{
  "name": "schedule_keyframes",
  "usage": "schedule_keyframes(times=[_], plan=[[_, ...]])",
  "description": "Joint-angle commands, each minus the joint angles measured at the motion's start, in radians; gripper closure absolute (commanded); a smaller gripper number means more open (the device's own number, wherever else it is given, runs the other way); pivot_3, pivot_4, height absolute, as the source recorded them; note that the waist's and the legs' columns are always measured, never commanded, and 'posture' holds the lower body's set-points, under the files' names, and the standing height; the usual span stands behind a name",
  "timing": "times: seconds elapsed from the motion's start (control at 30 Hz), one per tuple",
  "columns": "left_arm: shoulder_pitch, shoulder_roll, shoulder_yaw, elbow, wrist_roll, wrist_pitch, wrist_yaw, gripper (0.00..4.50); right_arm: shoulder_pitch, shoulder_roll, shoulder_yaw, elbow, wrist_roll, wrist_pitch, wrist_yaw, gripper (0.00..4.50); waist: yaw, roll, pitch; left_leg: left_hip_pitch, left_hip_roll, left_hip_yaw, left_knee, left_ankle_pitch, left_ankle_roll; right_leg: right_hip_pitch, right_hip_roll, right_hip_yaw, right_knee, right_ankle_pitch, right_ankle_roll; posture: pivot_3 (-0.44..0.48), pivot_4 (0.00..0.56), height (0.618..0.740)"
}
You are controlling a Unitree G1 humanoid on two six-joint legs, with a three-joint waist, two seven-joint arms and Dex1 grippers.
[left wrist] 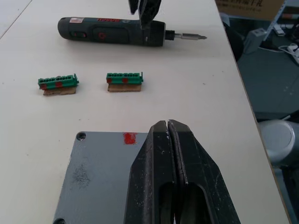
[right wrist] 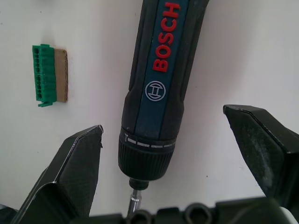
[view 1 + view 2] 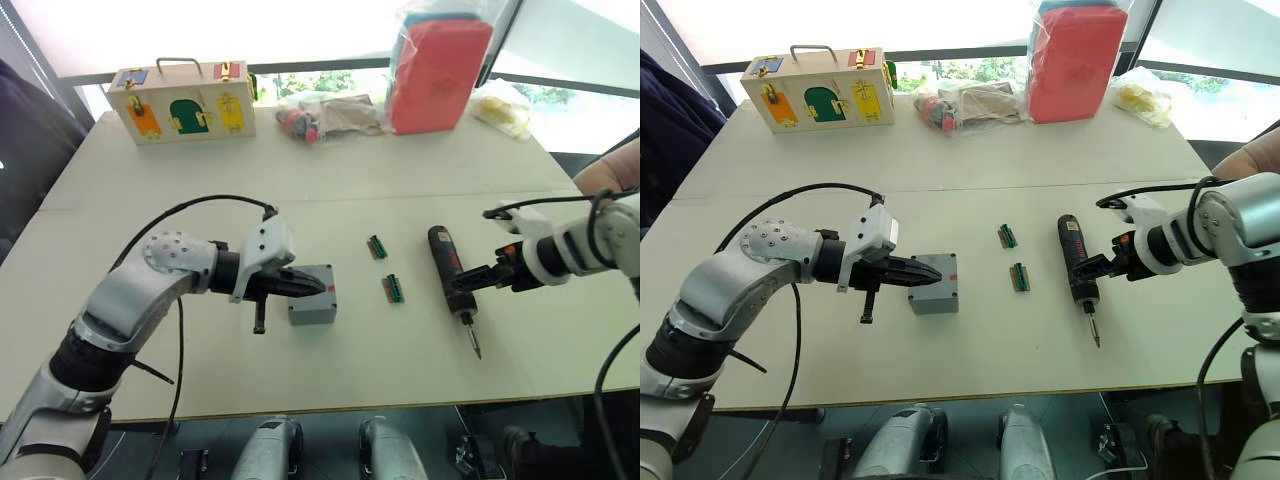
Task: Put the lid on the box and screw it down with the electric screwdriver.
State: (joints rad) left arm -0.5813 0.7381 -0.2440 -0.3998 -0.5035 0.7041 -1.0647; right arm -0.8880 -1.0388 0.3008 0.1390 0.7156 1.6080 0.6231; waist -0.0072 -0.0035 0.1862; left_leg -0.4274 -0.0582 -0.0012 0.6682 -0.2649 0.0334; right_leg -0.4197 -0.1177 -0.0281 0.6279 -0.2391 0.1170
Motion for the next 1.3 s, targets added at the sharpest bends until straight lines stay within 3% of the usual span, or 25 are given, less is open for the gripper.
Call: schedule_keyframes(times=[0.03, 0.13, 0.23, 0.4, 0.47, 0.67, 0.83, 0.97, 1.07, 1.17, 1.3], plan=[[0.005, -0.018, 0.000, -0.039, 0.010, -0.010, 0.020, 4.50, -0.036, 0.029, 0.055, 0.036, -0.055, 0.001, 0.021, 0.06, 0.001, 0.000, 0.000, 0.000, 0.000, 0.000, 0.000, 0.000, 0.000, 0.000, 0.000, 0.000, 0.000, 0.000, 0.000, 0.000, 0.150, 0.740], [0.010, -0.036, -0.011, -0.034, 0.025, -0.011, 0.039, 4.50, -0.049, 0.028, 0.143, 0.053, -0.110, -0.057, 0.067, 0.06, -0.001, 0.000, 0.000, 0.000, 0.000, 0.000, 0.000, 0.000, 0.000, 0.000, 0.000, 0.000, 0.000, 0.000, 0.000, 0.000, 0.150, 0.740], [0.031, -0.040, -0.013, -0.032, 0.038, -0.016, 0.049, 4.50, -0.075, 0.028, 0.229, 0.057, -0.157, -0.095, 0.130, 0.66, -0.004, -0.001, 0.000, 0.000, 0.000, -0.001, 0.000, 0.000, 0.000, 0.000, 0.001, 0.000, 0.000, 0.000, 0.000, 0.000, 0.150, 0.740], [0.053, -0.043, -0.007, -0.026, 0.057, -0.022, 0.062, 4.50, -0.111, 0.072, 0.292, 0.130, -0.226, -0.127, 0.192, 2.32, -0.004, -0.001, -0.001, 0.001, 0.000, -0.001, 0.000, 0.000, -0.001, 0.000, 0.001, 0.000, 0.000, 0.000, 0.000, 0.000, 0.150, 0.740], [0.057, -0.043, 0.000, -0.023, 0.059, -0.022, 0.066, 4.50, -0.113, 0.069, 0.315, 0.155, -0.259, -0.151, 0.214, 2.77, -0.005, -0.003, -0.002, 0.001, 0.000, -0.001, 0.000, 0.000, -0.001, 0.000, 0.001, 0.000, 0.000, 0.000, 0.000, 0.000, 0.150, 0.740], [0.067, -0.014, 0.052, 0.028, 0.057, -0.032, 0.056, 4.50, -0.200, 0.072, 0.262, 0.264, -0.365, -0.336, 0.286, 2.79, -0.007, -0.006, -0.004, 0.001, 0.000, -0.001, 0.001, 0.001, -0.002, 0.001, 0.001, 0.000, 0.001, 0.000, 0.000, 0.000, 0.150, 0.740], [0.059, 0.010, 0.137, 0.088, 0.007, -0.001, 0.044, 4.50, -0.275, 0.118, -0.040, 0.299, -0.324, -0.539, 0.229, 2.79, -0.005, 0.001, 0.000, -0.002, -0.001, 0.001, -0.001, 0.004, -0.007, -0.006, 0.000, 0.002, 0.003, 0.000, 0.000, 0.000, 0.150, 0.740], [0.056, 0.023, 0.169, 0.113, -0.020, 0.034, 0.033, 4.50, -0.135, 0.275, -0.440, 0.068, -0.181, -0.707, 0.055, 2.79, -0.004, 0.000, 0.000, -0.006, 0.002, -0.001, -0.003, 0.006, -0.011, -0.009, 0.004, 0.000, 0.002, 0.000, 0.000, 0.000, 0.150, 0.740], [0.050, 0.027, 0.172, 0.123, -0.031, 0.056, 0.029, 4.50, -0.026, 0.432, -0.599, -0.159, -0.063, -0.710, -0.045, 2.79, -0.003, -0.001, 0.000, -0.006, 0.002, -0.002, -0.002, 0.007, -0.012, -0.008, 0.004, -0.001, 0.003, 0.000, 0.000, 0.000, 0.150, 0.740], [0.027, 0.011, 0.150, 0.145, -0.032, 0.083, 0.033, 4.50, 0.109, 0.608, -0.626, -0.392, 0.025, -0.760, -0.121, 2.79, 0.001, -0.001, -0.001, -0.006, 0.002, -0.003, 0.001, 0.007, -0.012, -0.007, 0.004, -0.001, 0.004, 0.000, 0.000, 0.000, 0.150, 0.740], [-0.005, 0.009, 0.124, 0.190, -0.013, 0.068, 0.006, 4.50, 0.238, 0.704, -0.511, -0.551, -0.027, -0.836, -0.158, 2.79, 0.011, -0.001, -0.001, -0.006, 0.000, -0.004, 0.000, 0.007, -0.012, -0.008, 0.003, 0.000, 0.005, 0.000, 0.000, 0.000, 0.150, 0.740]])
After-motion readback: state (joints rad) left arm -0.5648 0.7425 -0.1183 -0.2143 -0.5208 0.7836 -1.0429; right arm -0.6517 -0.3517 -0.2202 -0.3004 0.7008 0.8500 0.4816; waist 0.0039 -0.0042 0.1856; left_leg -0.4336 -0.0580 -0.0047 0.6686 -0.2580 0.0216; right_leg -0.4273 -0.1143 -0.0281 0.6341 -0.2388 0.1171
